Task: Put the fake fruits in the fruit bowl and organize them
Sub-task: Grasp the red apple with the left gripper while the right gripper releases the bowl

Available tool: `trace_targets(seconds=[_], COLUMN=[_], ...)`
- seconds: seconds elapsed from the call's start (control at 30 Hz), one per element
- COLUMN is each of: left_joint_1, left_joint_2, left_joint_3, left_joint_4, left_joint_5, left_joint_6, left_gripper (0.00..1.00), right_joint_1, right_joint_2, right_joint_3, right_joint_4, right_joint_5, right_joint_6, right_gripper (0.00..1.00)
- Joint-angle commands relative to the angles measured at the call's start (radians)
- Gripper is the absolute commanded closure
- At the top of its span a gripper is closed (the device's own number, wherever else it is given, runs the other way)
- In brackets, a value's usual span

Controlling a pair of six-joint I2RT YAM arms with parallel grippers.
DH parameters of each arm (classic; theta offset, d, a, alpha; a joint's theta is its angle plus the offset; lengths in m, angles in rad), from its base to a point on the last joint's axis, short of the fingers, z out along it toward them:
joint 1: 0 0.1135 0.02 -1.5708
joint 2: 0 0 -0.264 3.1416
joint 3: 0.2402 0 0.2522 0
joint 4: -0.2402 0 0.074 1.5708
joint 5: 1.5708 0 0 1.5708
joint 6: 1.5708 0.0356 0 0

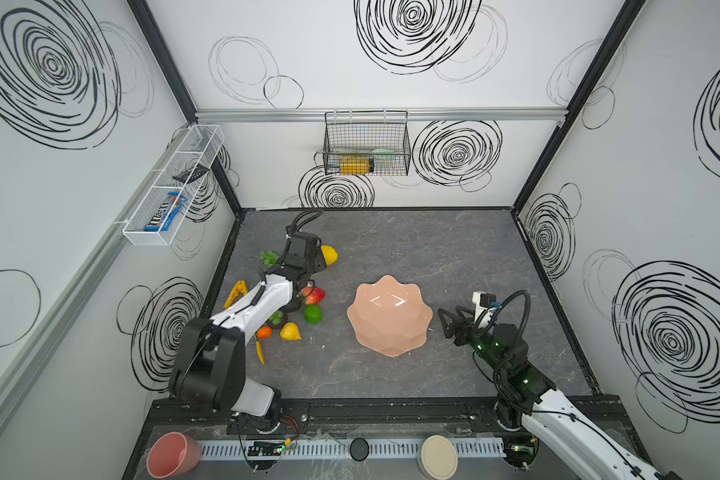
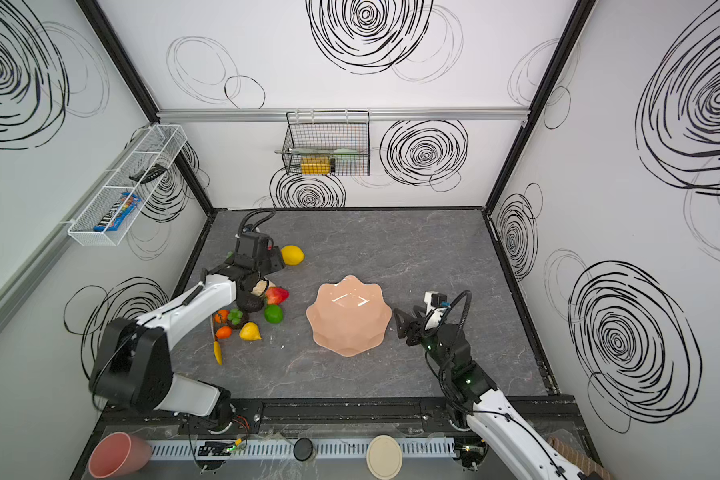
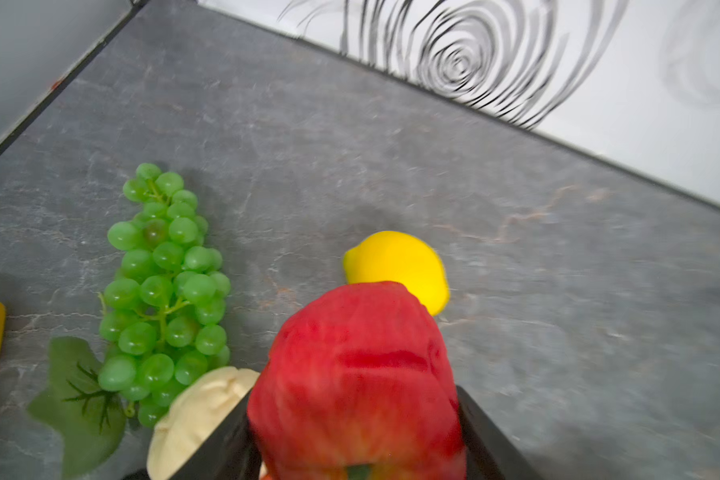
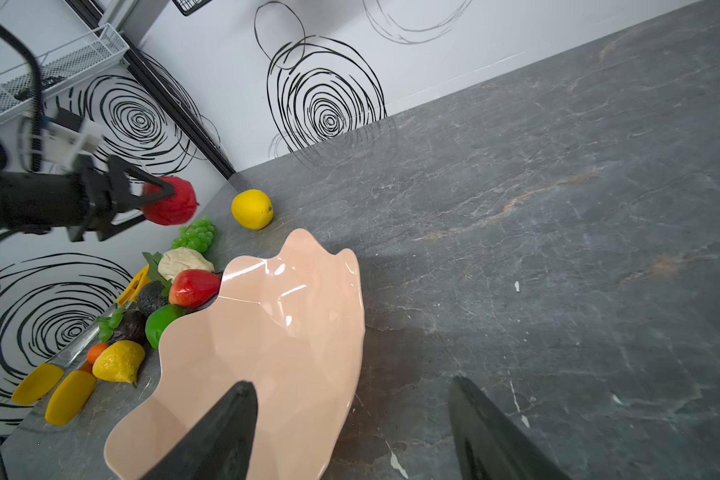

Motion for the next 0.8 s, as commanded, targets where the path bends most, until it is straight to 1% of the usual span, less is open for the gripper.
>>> trace_targets(seconds=[0.0, 0.03, 0.07, 0.13, 0.2, 0.27, 0.33, 0.4, 0.53, 0.67, 0.77], left_joint_1=[-0.038, -0.049, -0.064, -0.1, -0.13, -0.175, -0.229, -0.277, -0.328, -0.355, -0.37], left_joint_2=[-0.179, -0.228, -0.278, -0.337, -0.364, -0.373, -0.37, -0.36, -0.314, -0.26, -0.229], left_joint_3=[-0.107, -0.148, -0.184, -0.231, -0.271, -0.329, -0.371, -0.405, -0.476, -0.524, -0.534], left_joint_4=[0.156, 0.216, 0.264, 0.328, 0.384, 0.511, 0.595, 0.659, 0.842, 0.99, 1.024], left_joint_5=[0.16, 0.24, 0.298, 0.367, 0.432, 0.516, 0.552, 0.565, 0.625, 0.694, 0.732], left_joint_6=[-0.095, -0.097, -0.101, -0.111, -0.145, -0.169, -0.167, -0.148, -0.16, -0.178, -0.178], left_gripper=[0.35, 0.35, 0.35, 0.36, 0.37, 0.38, 0.38, 0.37, 0.37, 0.37, 0.37], right_joint_1=[-0.006, -0.006, -0.006, -0.006, -0.004, -0.004, -0.004, -0.003, 0.014, 0.071, 0.105], right_joint_2=[0.019, 0.024, 0.03, 0.039, 0.054, 0.086, 0.127, 0.176, 0.266, 0.346, 0.387], right_joint_3=[0.033, 0.046, 0.055, 0.07, 0.083, 0.111, 0.157, 0.2, 0.25, 0.274, 0.289], right_joint_4=[-0.011, -0.017, -0.008, 0.027, 0.074, 0.112, 0.118, 0.122, 0.188, 0.253, 0.298], right_joint_5=[-0.009, -0.024, -0.054, -0.118, -0.17, -0.222, -0.26, -0.303, -0.384, -0.419, -0.465], right_joint_6=[0.024, 0.03, 0.032, 0.038, 0.052, 0.071, 0.103, 0.142, 0.23, 0.227, 0.206], right_gripper=[0.24, 0.24, 0.24, 0.24, 0.25, 0.24, 0.24, 0.24, 0.24, 0.22, 0.22])
